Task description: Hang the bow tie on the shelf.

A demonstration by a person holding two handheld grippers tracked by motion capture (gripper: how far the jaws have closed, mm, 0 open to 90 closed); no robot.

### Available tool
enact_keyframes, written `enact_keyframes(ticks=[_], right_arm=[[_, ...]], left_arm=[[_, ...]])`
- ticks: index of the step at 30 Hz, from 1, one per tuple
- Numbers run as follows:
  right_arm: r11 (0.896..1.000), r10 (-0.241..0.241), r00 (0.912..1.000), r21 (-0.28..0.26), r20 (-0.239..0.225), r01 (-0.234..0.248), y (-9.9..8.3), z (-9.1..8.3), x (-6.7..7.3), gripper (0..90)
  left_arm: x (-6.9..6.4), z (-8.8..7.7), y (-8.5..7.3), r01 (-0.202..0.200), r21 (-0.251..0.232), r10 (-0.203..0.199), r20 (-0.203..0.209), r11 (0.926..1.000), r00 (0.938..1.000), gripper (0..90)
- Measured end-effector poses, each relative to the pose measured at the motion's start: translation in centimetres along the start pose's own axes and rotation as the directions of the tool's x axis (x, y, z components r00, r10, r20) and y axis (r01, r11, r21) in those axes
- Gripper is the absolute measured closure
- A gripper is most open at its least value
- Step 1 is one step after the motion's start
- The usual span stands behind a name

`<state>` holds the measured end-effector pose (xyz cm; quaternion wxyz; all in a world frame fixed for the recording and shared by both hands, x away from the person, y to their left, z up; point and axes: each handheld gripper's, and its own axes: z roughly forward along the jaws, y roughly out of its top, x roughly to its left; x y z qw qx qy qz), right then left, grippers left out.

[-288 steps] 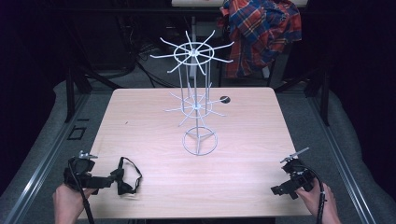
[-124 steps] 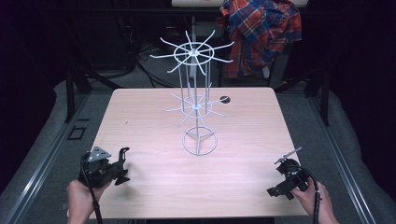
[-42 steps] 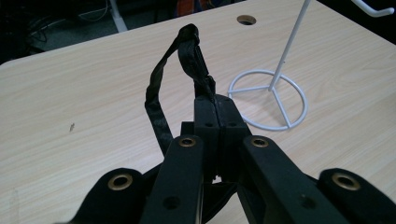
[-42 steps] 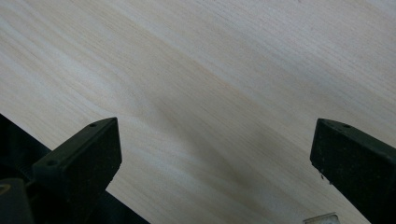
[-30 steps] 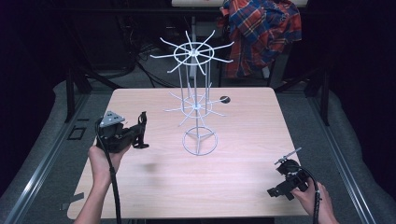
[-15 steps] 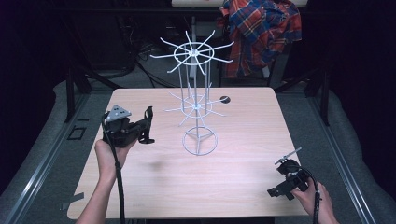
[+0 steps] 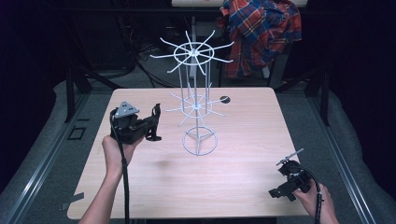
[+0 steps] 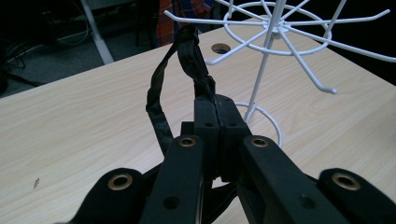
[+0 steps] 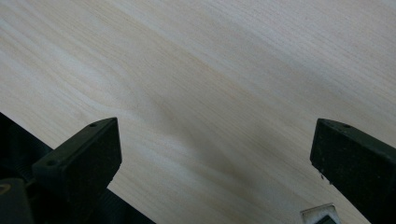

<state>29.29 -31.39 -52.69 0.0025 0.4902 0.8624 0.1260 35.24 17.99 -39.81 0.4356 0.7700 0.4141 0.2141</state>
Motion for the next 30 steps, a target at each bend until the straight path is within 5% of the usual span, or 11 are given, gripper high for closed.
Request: enact_keyframes(ticks=[30], right_arm=[[0.999,0.042,0.9990,-0.006,0.014,-0.042,-1.7,-0.4,-0.4,1.5]], left_arm=[[-1.2,2.6,0.1,-0.030,0.041,0.028,0.049,0.9987,0.9984,89.2]])
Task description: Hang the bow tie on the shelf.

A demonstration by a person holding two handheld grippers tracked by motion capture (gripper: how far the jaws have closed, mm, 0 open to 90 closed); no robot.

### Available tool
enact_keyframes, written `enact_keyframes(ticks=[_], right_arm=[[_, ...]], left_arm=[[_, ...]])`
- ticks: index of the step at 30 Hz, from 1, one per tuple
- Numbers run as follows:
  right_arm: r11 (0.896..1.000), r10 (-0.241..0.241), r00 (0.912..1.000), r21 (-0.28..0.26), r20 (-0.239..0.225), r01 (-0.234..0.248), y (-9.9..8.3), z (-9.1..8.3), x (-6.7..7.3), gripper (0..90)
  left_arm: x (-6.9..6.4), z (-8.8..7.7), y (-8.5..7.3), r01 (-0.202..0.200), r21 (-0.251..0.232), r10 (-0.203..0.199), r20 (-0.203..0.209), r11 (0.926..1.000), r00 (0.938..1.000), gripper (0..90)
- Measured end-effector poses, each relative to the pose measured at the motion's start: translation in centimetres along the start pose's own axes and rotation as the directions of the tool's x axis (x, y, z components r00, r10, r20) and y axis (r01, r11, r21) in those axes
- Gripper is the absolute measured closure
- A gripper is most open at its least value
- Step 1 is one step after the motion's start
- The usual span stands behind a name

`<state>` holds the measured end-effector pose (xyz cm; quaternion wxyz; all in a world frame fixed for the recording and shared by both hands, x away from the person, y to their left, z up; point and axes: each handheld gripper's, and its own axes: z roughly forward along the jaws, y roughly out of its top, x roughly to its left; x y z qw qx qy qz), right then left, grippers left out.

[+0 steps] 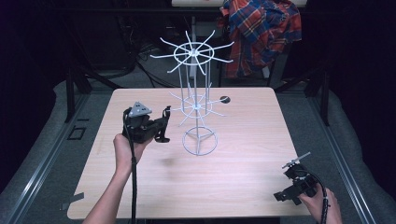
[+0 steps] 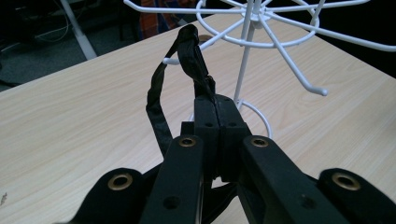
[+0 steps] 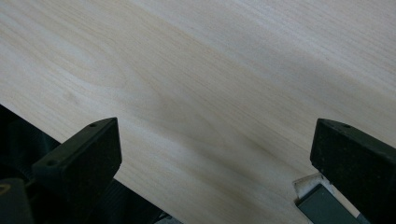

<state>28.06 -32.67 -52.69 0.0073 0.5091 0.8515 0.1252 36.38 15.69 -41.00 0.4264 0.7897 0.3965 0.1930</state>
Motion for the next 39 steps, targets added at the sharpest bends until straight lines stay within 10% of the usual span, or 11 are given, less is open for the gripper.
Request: enact_keyframes(ticks=[20,39], right_arm=[[1.000,-0.006,0.9999,-0.004,-0.015,0.006,0.3,0.2,0.2,1.6],[1.000,0.004,0.9999,-0.012,-0.011,-0.004,0.2,0.0,0.2,1.5]], left_arm=[[-0.2,1.5,-1.0,-0.010,0.071,0.009,0.017,0.9974,0.9998,88.2],[0.5,0.9,-1.7,0.016,0.114,-0.017,0.006,0.9933,0.9998,32.2]])
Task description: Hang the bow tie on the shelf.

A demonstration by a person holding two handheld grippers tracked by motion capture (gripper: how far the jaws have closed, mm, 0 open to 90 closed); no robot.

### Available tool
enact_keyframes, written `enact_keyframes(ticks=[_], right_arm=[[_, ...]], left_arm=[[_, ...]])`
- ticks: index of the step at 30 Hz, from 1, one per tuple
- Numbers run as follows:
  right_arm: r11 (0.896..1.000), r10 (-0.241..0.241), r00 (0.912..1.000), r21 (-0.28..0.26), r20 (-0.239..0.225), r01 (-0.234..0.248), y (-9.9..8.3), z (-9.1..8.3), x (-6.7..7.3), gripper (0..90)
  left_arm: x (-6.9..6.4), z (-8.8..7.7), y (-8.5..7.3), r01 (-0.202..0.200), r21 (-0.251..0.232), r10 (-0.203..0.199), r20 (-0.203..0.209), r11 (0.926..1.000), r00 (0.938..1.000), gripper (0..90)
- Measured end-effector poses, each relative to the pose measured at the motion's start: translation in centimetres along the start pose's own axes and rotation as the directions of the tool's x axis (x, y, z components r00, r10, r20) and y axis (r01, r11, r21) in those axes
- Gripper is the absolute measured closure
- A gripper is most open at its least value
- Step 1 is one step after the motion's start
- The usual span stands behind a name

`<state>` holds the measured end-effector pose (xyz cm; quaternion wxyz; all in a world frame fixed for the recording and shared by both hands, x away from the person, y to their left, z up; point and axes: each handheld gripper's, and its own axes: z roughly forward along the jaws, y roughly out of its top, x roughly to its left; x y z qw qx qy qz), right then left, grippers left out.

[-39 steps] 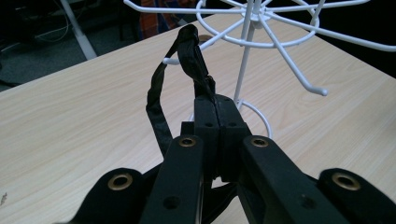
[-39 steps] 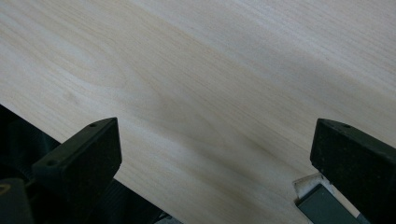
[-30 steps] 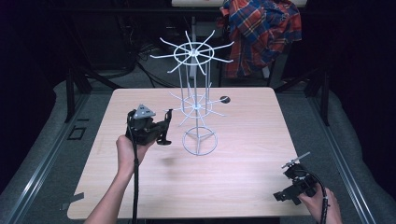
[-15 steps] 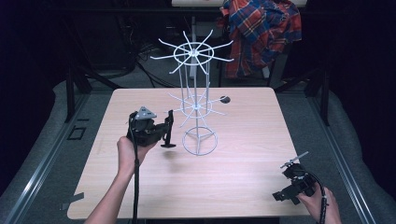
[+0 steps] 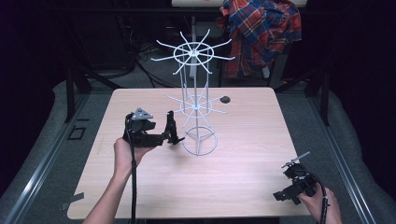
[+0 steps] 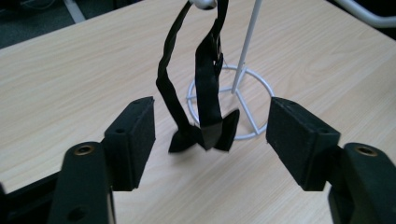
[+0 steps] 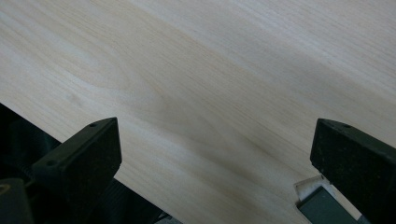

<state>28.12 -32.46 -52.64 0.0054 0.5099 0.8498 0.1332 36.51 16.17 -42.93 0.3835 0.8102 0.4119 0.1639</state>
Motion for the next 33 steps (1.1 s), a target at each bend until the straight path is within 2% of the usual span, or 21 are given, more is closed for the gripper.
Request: enact_keyframes(ticks=[1,2,3,5,6,8,9,13,14,17,19,20,26,28,30,31,32,33], right_arm=[[1.000,-0.006,0.9999,0.015,0.010,0.005,0.0,-0.2,-0.1,1.5],[1.000,-0.001,1.0000,0.003,0.007,0.001,-0.1,-0.2,-0.1,1.5],[1.000,0.000,1.0000,-0.002,0.003,0.000,-0.1,-0.3,-0.1,1.5],[1.000,-0.014,0.9998,0.003,0.015,0.014,0.1,-0.3,-0.1,1.5],[1.000,-0.008,1.0000,-0.005,0.003,0.008,0.1,-0.2,0.0,1.5],[1.000,-0.023,0.9997,0.018,0.005,0.023,0.2,0.0,-0.1,1.5],[1.000,-0.014,0.9999,0.006,-0.003,0.014,0.2,0.2,0.0,1.5],[1.000,-0.012,0.9999,0.019,-0.004,0.012,0.3,0.2,-0.2,1.5],[1.000,-0.011,0.9998,0.006,-0.014,0.011,0.3,0.3,0.0,1.5],[1.000,-0.009,0.9999,0.019,-0.013,0.009,0.3,0.1,0.2,1.5],[1.000,-0.023,0.9997,0.009,0.007,0.023,0.2,0.1,0.2,1.5],[1.000,-0.010,0.9999,0.002,-0.009,0.010,0.2,0.1,0.3,1.5],[1.000,-0.015,0.9999,0.007,0.002,0.015,0.1,0.1,0.4,1.5],[1.000,-0.002,1.0000,-0.007,-0.008,0.002,0.0,0.1,0.4,1.5],[1.000,-0.022,0.9997,0.020,0.007,0.022,0.1,0.0,0.2,1.5],[1.000,-0.019,0.9998,0.025,0.006,0.018,0.0,0.0,0.1,1.5],[1.000,0.019,0.9998,-0.015,-0.006,-0.020,-0.1,0.3,0.4,1.5],[1.000,0.004,1.0000,0.003,-0.003,-0.004,-0.1,0.3,0.2,1.5]], left_arm=[[0.0,0.1,-0.1,-0.005,0.010,0.005,-0.004,0.9999,1.0000,30.1],[0.1,0.1,-0.1,-0.008,0.017,0.008,-0.008,0.9998,0.9999,27.6],[0.2,0.2,-0.3,-0.004,0.027,0.004,-0.011,0.9996,0.9999,26.0],[0.5,0.4,-0.4,0.010,0.051,-0.009,-0.015,0.9986,0.9998,16.9],[0.6,0.5,-0.5,0.013,0.052,-0.012,-0.021,0.9986,0.9997,14.8],[0.9,0.7,-0.8,0.015,0.074,-0.013,-0.024,0.9972,0.9996,13.8],[1.1,0.7,-0.9,0.017,0.076,-0.014,-0.030,0.9970,0.9994,12.6],[1.8,0.5,-1.8,0.034,0.094,-0.030,-0.051,0.9950,0.9982,11.1],[1.9,0.4,-1.9,0.040,0.097,-0.035,-0.054,0.9945,0.9979,9.3],[2.1,0.2,-2.3,0.056,0.118,-0.048,-0.066,0.9915,0.9967,4.0],[2.1,-0.2,-2.5,0.066,0.118,-0.058,-0.072,0.9909,0.9957,0.1],[2.1,-0.4,-2.5,0.064,0.118,-0.055,-0.074,0.9909,0.9957,0.1],[2.1,-1.1,-3.2,0.065,0.130,-0.057,-0.070,0.9894,0.9960,0.0],[2.0,-1.3,-3.4,0.047,0.147,-0.036,-0.081,0.9879,0.9961,0.0],[2.0,-1.6,-3.6,0.042,0.158,-0.030,-0.073,0.9865,0.9969,0.0],[2.0,-1.7,-3.8,0.044,0.159,-0.033,-0.072,0.9863,0.9969,0.0],[2.0,-1.7,-4.0,0.043,0.164,-0.031,-0.073,0.9855,0.9968,0.0],[1.9,-1.7,-4.2,0.043,0.170,-0.030,-0.078,0.9845,0.9965,0.0]])
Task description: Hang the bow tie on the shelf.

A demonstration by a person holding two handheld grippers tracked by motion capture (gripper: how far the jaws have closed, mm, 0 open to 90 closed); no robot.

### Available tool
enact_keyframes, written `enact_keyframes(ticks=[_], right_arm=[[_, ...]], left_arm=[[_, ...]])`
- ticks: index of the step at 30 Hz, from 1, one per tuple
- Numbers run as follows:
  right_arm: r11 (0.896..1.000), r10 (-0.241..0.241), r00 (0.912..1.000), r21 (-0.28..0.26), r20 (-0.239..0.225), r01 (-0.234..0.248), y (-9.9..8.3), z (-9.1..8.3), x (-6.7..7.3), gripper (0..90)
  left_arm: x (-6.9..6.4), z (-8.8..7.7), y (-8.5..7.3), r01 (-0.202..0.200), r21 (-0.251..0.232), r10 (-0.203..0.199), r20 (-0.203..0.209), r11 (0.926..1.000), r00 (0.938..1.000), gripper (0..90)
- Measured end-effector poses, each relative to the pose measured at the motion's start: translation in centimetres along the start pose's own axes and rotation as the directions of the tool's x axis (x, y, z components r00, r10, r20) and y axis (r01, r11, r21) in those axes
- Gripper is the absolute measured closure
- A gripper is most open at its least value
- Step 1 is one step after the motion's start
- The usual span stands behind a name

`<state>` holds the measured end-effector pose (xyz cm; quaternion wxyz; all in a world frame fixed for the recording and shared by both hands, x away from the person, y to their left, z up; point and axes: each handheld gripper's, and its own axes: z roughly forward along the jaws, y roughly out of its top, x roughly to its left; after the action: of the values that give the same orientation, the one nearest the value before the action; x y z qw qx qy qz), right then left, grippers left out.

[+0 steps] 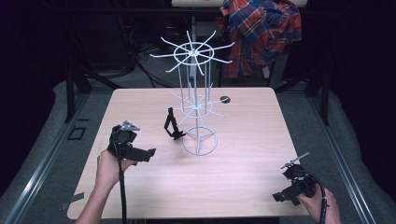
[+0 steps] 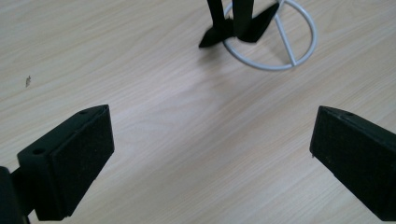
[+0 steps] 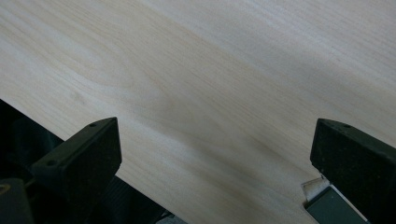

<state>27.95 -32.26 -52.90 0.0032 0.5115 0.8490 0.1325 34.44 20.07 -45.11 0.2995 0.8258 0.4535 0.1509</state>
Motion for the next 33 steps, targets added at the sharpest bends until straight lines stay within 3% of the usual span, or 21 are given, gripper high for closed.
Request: enact_keyframes(ticks=[2,3,4,6,7,8,13,18,22,23,25,27,31,32,33], right_arm=[[0.999,-0.024,0.9997,0.033,0.006,0.024,0.1,0.0,-0.1,1.5],[1.000,0.006,1.0000,0.000,0.001,-0.006,-0.1,0.3,0.1,1.5],[0.999,-0.018,0.9998,0.028,0.010,0.018,0.0,0.1,0.0,1.5],[0.999,-0.022,0.9997,0.036,0.004,0.022,0.0,0.1,0.2,1.5],[1.000,-0.005,1.0000,-0.005,0.003,0.005,-0.1,0.3,0.5,1.5],[0.999,-0.027,0.9996,0.033,0.009,0.027,0.0,0.0,0.5,1.5],[0.999,-0.037,0.9993,0.018,-0.006,0.037,0.1,0.2,0.7,1.5],[0.999,-0.029,0.9996,0.042,-0.003,0.029,0.2,0.2,0.6,2.7],[0.999,-0.026,0.9996,0.031,-0.011,0.026,0.2,0.3,0.8,2.6],[0.998,-0.048,0.9988,0.040,0.007,0.047,0.2,0.2,0.7,2.6],[0.998,-0.043,0.9990,0.037,0.009,0.043,0.1,0.2,0.8,2.5],[0.998,-0.049,0.9988,0.040,0.006,0.049,0.1,0.1,0.8,2.6],[0.999,-0.034,0.9992,0.019,-0.019,0.035,0.1,0.2,1.1,2.6],[0.997,-0.061,0.9981,0.045,-0.007,0.062,0.2,0.1,0.9,2.6],[1.000,-0.030,0.9993,-0.010,-0.023,0.030,0.2,0.5,1.1,2.6]], left_arm=[[0.0,0.1,-0.4,0.005,0.015,-0.005,0.005,0.9999,1.0000,0.0],[0.0,0.2,-0.6,0.009,0.018,-0.009,0.016,0.9998,0.9998,0.0],[-0.1,0.2,-0.7,0.014,0.020,-0.014,0.022,0.9997,0.9997,0.0],[-0.2,0.2,-1.0,0.007,0.022,-0.007,0.029,0.9997,0.9995,0.0],[-0.3,0.2,-1.1,0.004,0.027,-0.005,0.035,0.9996,0.9994,0.0],[-0.3,0.1,-1.3,-0.004,0.023,0.003,0.032,0.9997,0.9995,0.0],[-0.5,0.2,-2.6,0.004,0.053,-0.005,0.015,0.9986,0.9999,0.0],[-0.4,1.2,-3.6,-0.015,0.149,0.015,0.002,0.9887,0.9999,0.0],[-0.2,1.7,-3.9,-0.005,0.177,0.003,0.012,0.9841,0.9999,0.0],[-0.3,1.7,-3.9,-0.006,0.184,0.003,0.013,0.9829,0.9999,0.0],[-0.4,1.7,-4.3,0.007,0.188,-0.011,0.021,0.9821,0.9997,0.0],[-0.5,1.7,-5.1,0.024,0.206,-0.025,0.004,0.9783,0.9997,0.0],[-0.2,2.3,-6.2,0.036,0.259,-0.034,-0.010,0.9651,0.9994,0.0],[0.0,2.5,-6.3,0.041,0.270,-0.040,-0.009,0.9620,0.9992,0.0],[0.1,2.6,-6.2,0.039,0.277,-0.039,-0.008,0.9602,0.9992,0.0]])
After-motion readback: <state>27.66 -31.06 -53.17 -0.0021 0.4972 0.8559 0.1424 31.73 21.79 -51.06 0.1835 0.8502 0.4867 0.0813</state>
